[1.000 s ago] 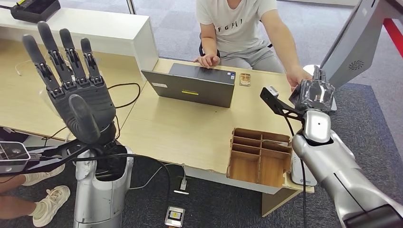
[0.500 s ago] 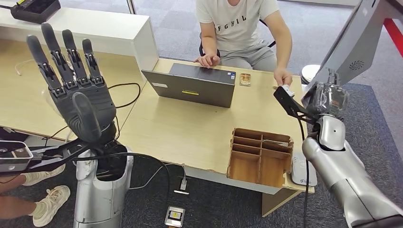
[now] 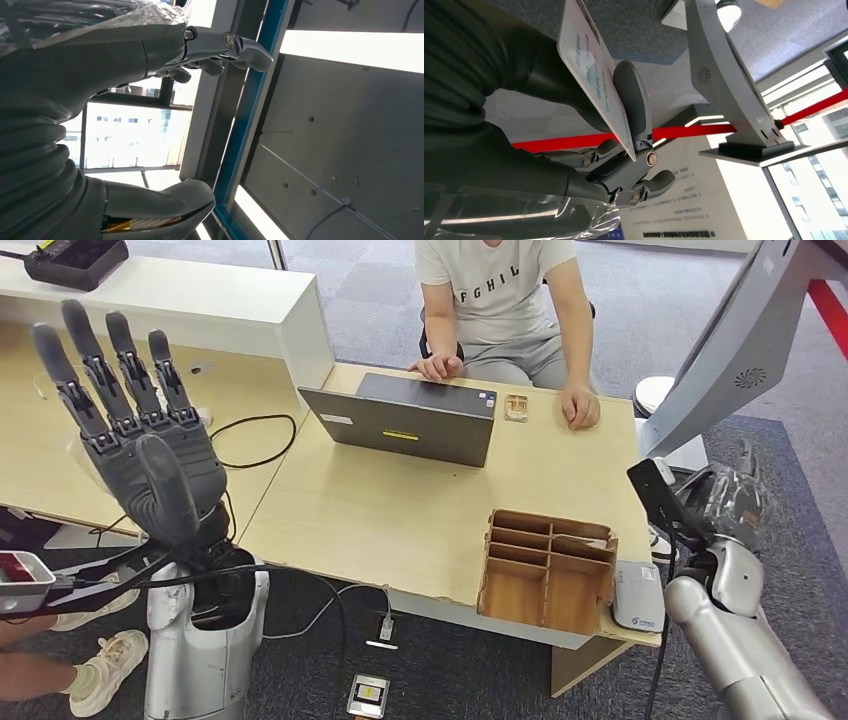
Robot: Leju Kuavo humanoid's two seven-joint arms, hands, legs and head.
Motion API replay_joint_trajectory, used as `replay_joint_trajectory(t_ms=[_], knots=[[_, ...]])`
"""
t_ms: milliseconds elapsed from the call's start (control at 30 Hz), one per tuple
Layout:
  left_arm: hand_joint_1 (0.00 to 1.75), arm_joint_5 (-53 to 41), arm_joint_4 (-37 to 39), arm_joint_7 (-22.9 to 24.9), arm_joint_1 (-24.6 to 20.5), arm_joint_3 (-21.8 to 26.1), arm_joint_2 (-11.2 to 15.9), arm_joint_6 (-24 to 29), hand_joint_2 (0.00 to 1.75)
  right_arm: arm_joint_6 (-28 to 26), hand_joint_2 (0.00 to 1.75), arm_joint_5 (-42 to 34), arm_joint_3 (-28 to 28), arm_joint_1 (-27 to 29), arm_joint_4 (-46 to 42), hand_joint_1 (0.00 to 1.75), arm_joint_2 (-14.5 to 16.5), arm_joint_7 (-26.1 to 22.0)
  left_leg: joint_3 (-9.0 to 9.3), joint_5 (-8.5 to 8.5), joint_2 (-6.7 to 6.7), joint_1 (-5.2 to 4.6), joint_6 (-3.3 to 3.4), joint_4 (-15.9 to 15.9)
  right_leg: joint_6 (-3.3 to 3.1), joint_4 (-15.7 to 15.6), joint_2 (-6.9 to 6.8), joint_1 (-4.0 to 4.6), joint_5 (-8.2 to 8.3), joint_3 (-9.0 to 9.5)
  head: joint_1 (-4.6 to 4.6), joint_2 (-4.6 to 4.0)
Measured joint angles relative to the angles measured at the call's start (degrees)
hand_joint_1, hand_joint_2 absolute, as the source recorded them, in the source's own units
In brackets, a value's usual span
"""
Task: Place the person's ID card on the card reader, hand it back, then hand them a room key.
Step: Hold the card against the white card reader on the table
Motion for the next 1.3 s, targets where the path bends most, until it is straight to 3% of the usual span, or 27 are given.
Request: replay_joint_trajectory(t_ms=[233,567,833,1300], knots=[[0.0,0.0,-1.9,0.0,0.9,0.1,1.4,3.8,1.75,-2.7,1.75,-6.1,-4.9,8.6,-3.9,1.75,-0.8,-3.8,-0.01,-0.02,0.0,0.0,0.02,0.0,0.0,0.0,0.0,-0.01,0.0,0.0,-0.01,0.0],[0.0,-1.2,-4.8,0.0,2.1,-0.2,2.9,7.5,1.75,-2.9,1.75,-5.2,-12.9,20.3,-10.4,1.75,-0.1,-6.7,-0.04,-0.02,0.01,-0.01,0.02,0.0,-0.01,0.0,0.0,-0.01,-0.02,0.0,0.01,0.0],[0.0,-1.2,-6.3,0.0,2.6,-1.4,4.1,9.8,1.75,-2.9,1.75,-6.1,-14.9,23.5,-12.3,1.75,1.4,-6.2,-0.02,-0.02,0.02,-0.01,0.03,0.0,-0.01,0.0,0.01,-0.01,-0.01,0.0,0.0,0.0],[0.0,-0.9,-7.5,0.0,2.9,-3.0,5.2,11.3,1.75,-2.9,1.75,-10.0,-14.6,24.2,-12.3,1.75,3.3,-6.4,-0.02,-0.02,0.03,-0.01,0.02,0.0,-0.01,0.0,0.01,-0.01,-0.02,0.0,0.0,0.0]])
